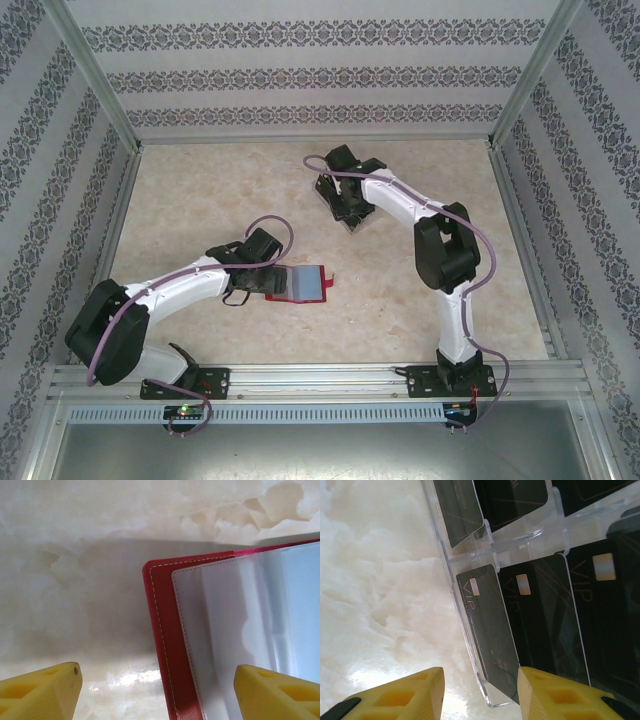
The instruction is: Put the credit cards into the card holder
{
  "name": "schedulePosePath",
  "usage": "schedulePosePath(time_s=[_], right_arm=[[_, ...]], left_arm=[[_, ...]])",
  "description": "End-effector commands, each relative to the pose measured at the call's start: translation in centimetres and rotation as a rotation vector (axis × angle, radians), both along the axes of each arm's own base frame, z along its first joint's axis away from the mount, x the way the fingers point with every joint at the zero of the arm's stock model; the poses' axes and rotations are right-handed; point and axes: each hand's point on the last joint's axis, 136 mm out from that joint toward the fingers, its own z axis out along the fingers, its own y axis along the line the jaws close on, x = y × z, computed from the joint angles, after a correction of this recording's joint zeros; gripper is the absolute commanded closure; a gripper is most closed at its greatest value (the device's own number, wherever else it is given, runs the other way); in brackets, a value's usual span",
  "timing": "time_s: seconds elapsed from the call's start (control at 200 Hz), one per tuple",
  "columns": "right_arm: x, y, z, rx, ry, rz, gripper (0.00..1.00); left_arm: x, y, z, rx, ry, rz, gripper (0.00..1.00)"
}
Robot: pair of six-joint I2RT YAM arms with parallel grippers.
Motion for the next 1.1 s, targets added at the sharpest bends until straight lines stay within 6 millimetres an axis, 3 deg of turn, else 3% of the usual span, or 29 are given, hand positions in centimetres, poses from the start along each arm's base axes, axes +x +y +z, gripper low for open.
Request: schedulePosePath(time_s=[0.0, 0.385, 0.605, 0.989, 1.094], right_arm=[[0.5, -1.0, 0.1, -0.085, -0.011, 0.015, 0.57], [1.2, -0.8, -1.1, -0.121, 0.01, 0.039, 0.58], [1.1, -0.3, -1.3, -0.098, 0.023, 0.043, 0.67], [0.8, -0.5, -1.8, -0.098, 0.041, 0.04, 0.69], [0.6, -0.3, -2.0, -0.089, 0.049, 0.04, 0.75]], left_arm=[[0.4, 0.5, -0.4, 0.007, -0.012, 0.033, 0.2], [0.5, 0.3, -0.5, 0.001, -0.012, 0.033, 0.2], [0.5, 0.3, -0.5, 0.001, -0.014, 0.03, 0.2], [0.7, 0.1, -0.4, -0.006, -0.019, 0.028, 0.2], [0.7, 0.1, -0.4, -0.008, -0.02, 0.028, 0.2]])
